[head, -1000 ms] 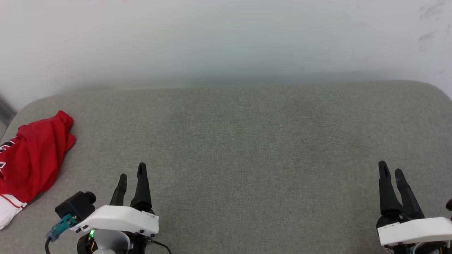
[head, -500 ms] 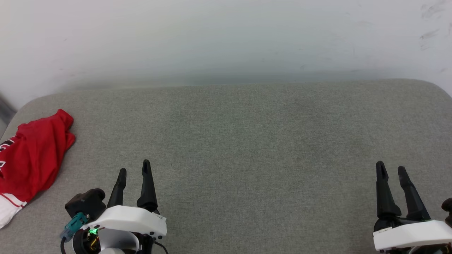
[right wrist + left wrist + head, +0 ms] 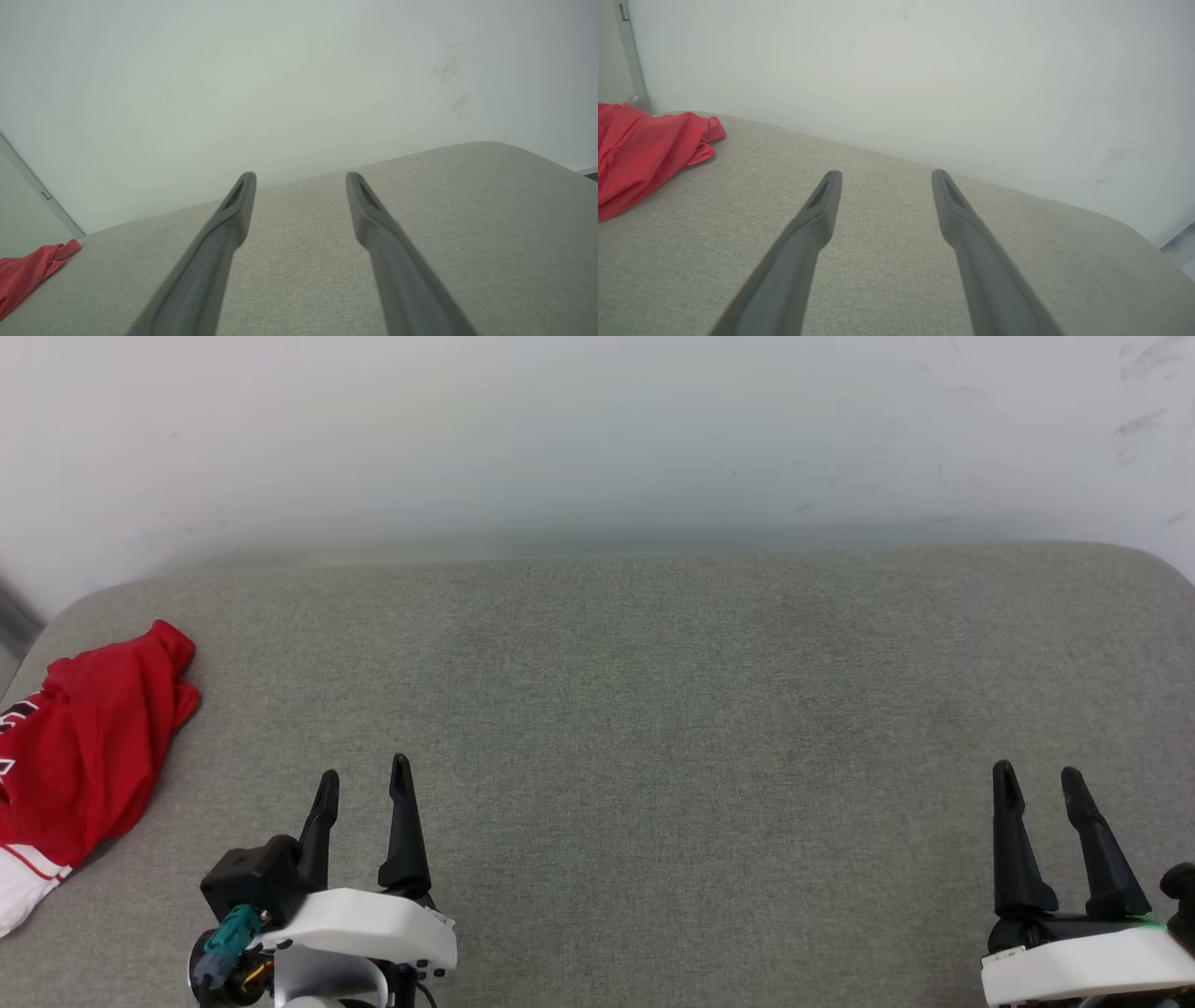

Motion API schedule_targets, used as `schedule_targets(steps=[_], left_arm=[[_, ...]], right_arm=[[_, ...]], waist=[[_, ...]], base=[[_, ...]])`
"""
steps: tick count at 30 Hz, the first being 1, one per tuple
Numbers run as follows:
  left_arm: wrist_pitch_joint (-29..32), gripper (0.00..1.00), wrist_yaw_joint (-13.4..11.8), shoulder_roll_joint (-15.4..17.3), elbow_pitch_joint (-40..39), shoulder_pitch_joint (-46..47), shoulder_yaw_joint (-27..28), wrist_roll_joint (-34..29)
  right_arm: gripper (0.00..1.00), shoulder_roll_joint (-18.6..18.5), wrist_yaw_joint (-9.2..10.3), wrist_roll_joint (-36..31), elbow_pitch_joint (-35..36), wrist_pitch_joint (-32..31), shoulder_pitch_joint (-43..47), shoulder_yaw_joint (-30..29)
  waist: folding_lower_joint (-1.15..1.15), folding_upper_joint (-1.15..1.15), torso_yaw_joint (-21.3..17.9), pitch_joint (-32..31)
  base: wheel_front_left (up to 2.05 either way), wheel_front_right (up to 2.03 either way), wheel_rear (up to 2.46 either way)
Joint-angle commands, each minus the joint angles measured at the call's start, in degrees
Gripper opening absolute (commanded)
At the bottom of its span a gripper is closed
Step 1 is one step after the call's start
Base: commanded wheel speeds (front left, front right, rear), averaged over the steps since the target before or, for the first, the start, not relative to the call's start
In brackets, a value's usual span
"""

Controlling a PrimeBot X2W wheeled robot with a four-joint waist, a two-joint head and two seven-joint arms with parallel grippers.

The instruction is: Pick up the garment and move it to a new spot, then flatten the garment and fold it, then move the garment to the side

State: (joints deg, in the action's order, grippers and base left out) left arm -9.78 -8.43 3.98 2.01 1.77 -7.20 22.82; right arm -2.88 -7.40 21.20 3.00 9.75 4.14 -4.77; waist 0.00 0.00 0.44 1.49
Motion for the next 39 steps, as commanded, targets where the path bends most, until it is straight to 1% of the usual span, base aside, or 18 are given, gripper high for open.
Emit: schedule_targets(steps=[1,17,39], left_arm=[[-0.7,1.00,-0.1,0.3,-0.8,0.0,-0.3,-1.8],[-2.6,1.00,0.8,-0.2,-1.8,-1.1,-0.7,-9.4],[-5.0,1.00,3.0,-1.0,-0.5,-2.6,-0.5,-17.3]], right_arm=[[1.00,0.0,-0.13,-1.9,1.1,0.6,0.5,0.0],[1.00,0.0,-0.14,-8.8,2.9,2.6,1.6,0.2],[1.00,0.0,-0.09,-13.1,2.9,5.0,3.4,-0.2]], waist=[[0.00,0.00,0.0,0.0],[0.00,0.00,0.3,0.5],[0.00,0.00,0.8,0.7]], base=[[0.00,0.00,0.00],[0.00,0.00,0.00],[0.00,0.00,0.00]])
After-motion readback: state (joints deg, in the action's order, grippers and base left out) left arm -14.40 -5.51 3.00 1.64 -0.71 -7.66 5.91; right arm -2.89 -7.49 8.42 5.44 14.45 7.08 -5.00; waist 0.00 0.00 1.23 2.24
